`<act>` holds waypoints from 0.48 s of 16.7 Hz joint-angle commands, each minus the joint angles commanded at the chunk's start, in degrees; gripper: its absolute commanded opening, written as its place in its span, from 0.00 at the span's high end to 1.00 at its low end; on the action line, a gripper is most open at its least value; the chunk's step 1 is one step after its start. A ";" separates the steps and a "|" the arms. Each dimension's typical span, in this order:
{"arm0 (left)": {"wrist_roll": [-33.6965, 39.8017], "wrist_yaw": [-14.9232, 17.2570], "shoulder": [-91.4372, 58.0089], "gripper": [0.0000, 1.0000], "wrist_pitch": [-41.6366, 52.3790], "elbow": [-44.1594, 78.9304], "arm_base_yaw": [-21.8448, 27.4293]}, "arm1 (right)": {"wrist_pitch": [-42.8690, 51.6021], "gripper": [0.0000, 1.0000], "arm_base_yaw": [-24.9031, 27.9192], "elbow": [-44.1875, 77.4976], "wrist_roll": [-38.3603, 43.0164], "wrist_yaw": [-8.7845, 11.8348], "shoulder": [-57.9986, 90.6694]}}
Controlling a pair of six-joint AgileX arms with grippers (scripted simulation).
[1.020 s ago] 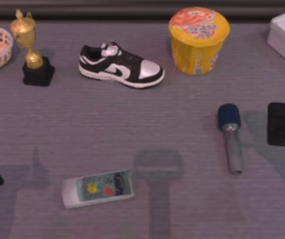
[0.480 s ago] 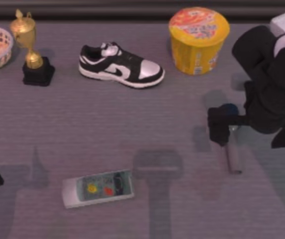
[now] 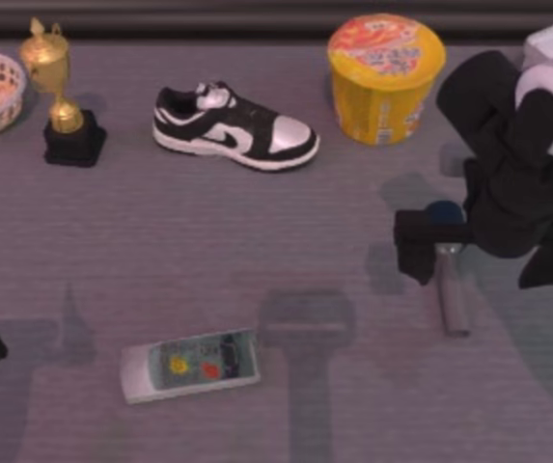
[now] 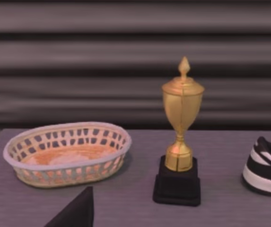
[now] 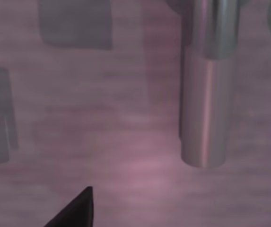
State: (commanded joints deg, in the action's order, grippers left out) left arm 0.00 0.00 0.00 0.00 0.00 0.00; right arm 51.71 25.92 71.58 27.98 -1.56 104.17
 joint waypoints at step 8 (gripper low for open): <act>0.00 0.00 0.00 0.00 0.00 0.00 0.00 | -16.40 0.00 -0.05 -6.32 -0.11 -0.06 9.92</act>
State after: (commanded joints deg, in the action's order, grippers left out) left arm 0.00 0.00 0.00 0.00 0.00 0.00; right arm 35.30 25.87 65.26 27.88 -1.62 114.08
